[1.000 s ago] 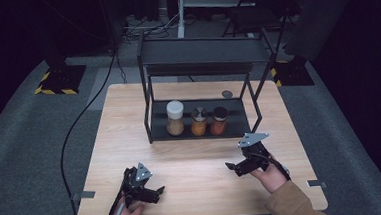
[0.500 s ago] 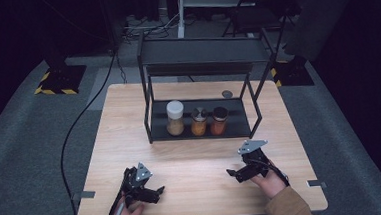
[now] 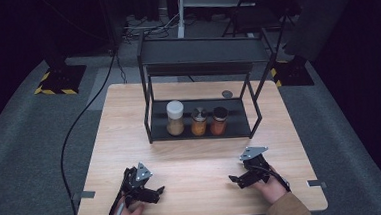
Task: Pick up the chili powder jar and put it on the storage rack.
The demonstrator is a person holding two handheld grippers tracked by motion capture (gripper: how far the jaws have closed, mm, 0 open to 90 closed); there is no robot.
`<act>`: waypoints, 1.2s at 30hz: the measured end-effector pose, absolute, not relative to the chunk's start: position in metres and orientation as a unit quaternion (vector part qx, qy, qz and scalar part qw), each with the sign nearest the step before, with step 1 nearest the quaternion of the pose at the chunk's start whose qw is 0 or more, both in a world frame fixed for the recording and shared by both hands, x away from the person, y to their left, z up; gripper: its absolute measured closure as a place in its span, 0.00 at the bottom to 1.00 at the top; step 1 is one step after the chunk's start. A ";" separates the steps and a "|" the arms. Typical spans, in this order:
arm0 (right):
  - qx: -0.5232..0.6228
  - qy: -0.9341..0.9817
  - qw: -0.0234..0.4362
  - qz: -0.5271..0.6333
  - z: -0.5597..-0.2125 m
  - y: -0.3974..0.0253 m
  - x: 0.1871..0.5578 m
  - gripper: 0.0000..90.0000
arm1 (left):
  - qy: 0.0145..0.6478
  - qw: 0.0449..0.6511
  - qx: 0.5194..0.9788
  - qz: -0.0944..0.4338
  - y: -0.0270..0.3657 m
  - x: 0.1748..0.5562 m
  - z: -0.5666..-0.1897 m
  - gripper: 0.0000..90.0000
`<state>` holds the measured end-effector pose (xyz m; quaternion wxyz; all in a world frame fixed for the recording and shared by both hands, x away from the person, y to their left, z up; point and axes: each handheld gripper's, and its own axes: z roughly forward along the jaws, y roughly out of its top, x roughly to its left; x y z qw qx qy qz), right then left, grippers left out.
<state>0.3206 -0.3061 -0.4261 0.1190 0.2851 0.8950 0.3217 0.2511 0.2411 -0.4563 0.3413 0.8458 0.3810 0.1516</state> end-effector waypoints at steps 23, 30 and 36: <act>0.288 0.884 0.120 0.349 -0.450 -0.316 0.312 0.00 | 0.381 0.341 0.846 0.152 0.241 0.251 -0.456 0.00; 0.287 0.874 0.127 0.370 -0.459 -0.322 0.307 0.00 | 0.381 0.341 0.846 0.152 0.241 0.251 -0.456 0.00; 0.287 0.874 0.127 0.370 -0.459 -0.322 0.307 0.00 | 0.381 0.341 0.846 0.151 0.241 0.251 -0.456 0.00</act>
